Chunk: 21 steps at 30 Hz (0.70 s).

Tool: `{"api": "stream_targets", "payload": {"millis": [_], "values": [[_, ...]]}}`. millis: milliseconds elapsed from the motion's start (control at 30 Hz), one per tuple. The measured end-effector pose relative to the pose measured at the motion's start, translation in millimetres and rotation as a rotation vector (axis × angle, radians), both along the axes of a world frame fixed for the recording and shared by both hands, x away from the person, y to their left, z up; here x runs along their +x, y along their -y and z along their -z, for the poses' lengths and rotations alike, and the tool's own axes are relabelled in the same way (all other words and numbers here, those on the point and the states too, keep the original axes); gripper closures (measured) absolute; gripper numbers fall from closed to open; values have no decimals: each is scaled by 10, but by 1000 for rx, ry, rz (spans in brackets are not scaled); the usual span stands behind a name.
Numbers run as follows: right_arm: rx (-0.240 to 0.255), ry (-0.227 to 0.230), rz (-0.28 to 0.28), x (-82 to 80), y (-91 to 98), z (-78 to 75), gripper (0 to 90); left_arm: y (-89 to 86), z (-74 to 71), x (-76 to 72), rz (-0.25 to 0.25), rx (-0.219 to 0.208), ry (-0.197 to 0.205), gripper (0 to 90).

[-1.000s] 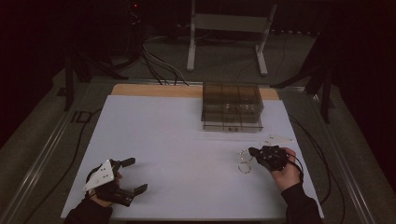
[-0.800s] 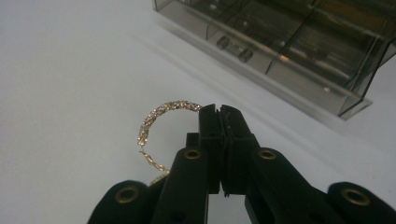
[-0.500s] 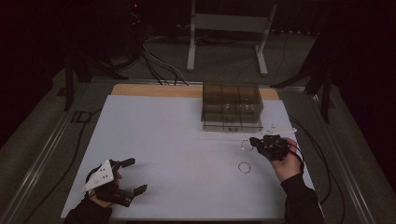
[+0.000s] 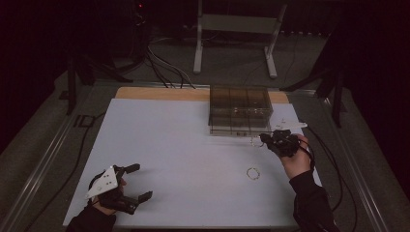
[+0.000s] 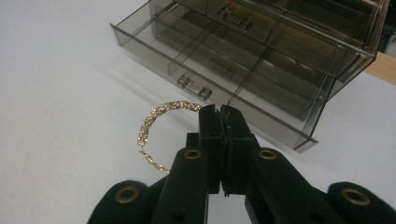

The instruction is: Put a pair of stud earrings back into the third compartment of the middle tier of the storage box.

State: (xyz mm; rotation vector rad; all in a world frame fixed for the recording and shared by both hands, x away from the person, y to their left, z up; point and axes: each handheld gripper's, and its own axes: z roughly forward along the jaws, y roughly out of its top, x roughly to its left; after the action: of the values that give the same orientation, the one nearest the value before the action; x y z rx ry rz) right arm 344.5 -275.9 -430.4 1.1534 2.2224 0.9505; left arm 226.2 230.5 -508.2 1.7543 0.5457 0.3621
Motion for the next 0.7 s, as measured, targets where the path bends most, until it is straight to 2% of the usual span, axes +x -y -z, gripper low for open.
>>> {"api": "stream_targets", "payload": {"millis": [267,700], "values": [[21,8,37,134,31,-77,890,1,2,1,0,2,-2,6],[25,18,121,458,106,-210,889,-2,-4,0,1,-2,2,6]]}}
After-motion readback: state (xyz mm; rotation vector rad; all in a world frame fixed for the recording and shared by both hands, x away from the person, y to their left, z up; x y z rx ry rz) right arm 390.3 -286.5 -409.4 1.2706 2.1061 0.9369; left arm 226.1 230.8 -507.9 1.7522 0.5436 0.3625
